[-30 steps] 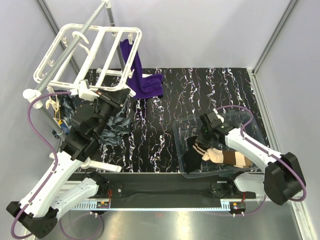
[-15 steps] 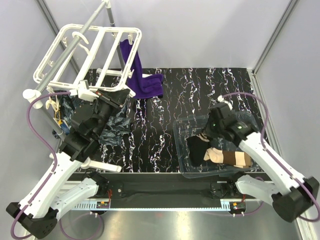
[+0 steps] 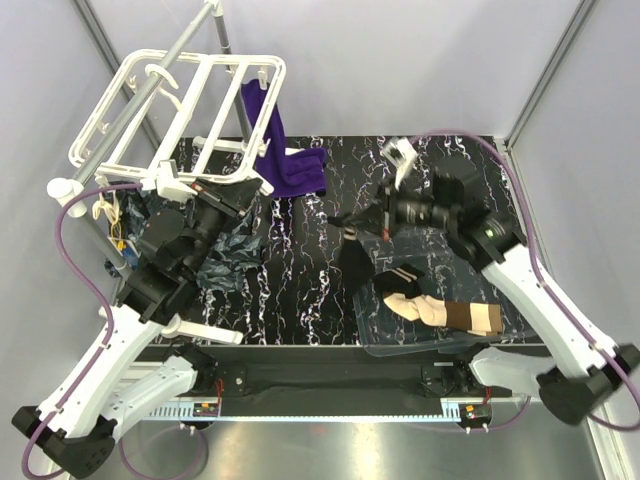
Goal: Clip the socks to the hanger
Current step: Clamp the sock onto the hanger.
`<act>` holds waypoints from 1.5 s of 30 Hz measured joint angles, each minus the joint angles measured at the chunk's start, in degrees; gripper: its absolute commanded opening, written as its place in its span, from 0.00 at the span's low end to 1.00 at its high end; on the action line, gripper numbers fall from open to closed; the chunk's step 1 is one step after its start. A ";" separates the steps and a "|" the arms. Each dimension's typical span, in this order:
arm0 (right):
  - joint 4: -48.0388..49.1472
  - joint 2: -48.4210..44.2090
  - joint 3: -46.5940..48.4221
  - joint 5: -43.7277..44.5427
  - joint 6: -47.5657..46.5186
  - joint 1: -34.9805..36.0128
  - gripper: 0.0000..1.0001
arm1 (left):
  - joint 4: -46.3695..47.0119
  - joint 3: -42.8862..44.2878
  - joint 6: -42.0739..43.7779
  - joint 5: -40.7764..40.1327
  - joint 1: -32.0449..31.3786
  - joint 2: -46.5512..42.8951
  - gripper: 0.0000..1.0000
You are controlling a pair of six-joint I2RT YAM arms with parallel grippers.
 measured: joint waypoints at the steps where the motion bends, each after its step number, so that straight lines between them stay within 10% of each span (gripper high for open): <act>1: 2.91 2.21 1.92 -3.48 0.07 0.04 0.00 | 0.09 0.02 0.02 0.31 0.02 -0.02 0.00; 12: 22.16 20.00 14.36 -23.71 13.05 0.35 0.00 | 3.69 -0.63 2.08 4.94 0.13 -2.19 0.00; 45: 42.32 33.86 20.06 -33.86 39.87 1.97 0.00 | 13.99 -4.11 6.71 11.76 0.22 -2.40 0.00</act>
